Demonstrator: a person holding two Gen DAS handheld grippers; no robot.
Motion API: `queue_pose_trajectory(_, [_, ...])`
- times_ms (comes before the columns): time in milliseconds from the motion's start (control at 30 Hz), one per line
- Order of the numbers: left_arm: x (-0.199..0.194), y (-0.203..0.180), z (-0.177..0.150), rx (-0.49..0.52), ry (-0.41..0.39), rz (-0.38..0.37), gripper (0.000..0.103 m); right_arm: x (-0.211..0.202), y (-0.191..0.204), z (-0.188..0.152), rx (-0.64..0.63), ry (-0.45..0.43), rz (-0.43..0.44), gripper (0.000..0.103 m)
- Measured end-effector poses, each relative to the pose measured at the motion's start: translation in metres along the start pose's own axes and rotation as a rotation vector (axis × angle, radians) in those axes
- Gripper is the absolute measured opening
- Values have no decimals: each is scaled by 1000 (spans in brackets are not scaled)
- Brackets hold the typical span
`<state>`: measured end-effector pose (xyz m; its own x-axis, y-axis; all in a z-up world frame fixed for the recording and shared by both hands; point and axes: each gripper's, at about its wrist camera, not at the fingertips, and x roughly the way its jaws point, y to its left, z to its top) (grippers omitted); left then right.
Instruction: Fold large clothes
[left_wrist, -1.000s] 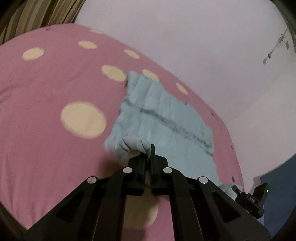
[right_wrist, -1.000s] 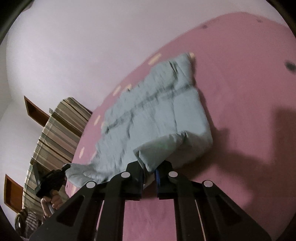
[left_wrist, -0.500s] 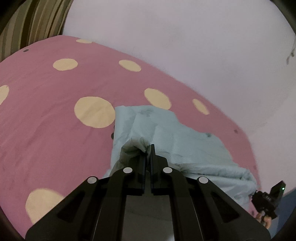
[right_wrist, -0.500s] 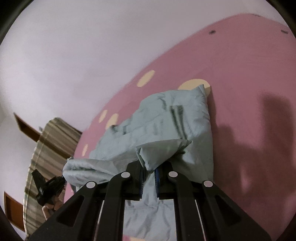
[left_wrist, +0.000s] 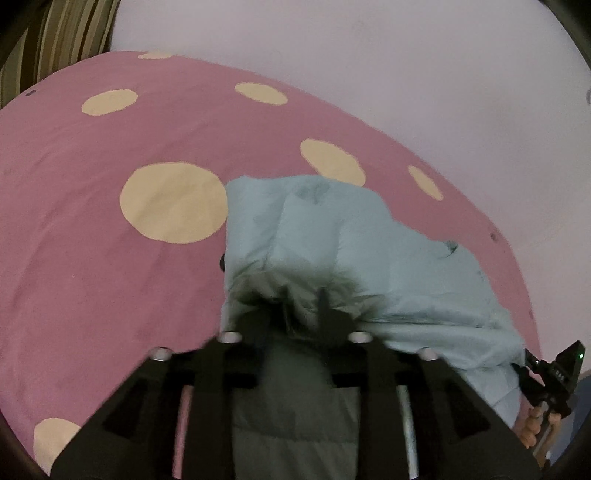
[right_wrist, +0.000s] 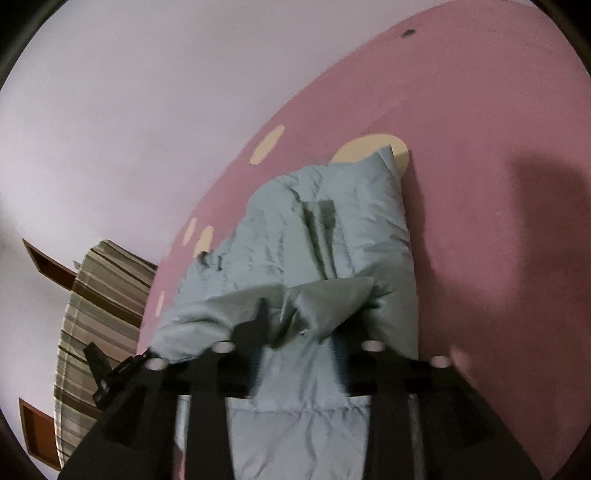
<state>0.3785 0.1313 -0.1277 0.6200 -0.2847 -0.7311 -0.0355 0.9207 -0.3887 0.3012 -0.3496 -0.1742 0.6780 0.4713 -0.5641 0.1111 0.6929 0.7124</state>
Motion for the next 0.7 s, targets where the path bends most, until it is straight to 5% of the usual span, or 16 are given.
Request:
queue_pose_trajectory(100, [-19,6,2,-22,-39,-37,59,-20,6,-2,-35,-31,5,57])
queue_pose_trajectory(167, [-27,11,3,-25,-54,-57,64,-29,8,-3,-70,-43,-1,57])
queue_pose_trajectory(500, [3,23,7,83,56,-4,65,-7,4,18,-189,-27,-133,58])
queue_pose_trajectory(633, [18,13,8,174,86,-20,61,4,1,26,-224,-7,-149,56])
queue_pose_trajectory(700, [24,7,7,225,107,-21,39,6,1,25,-244,2,-164,41])
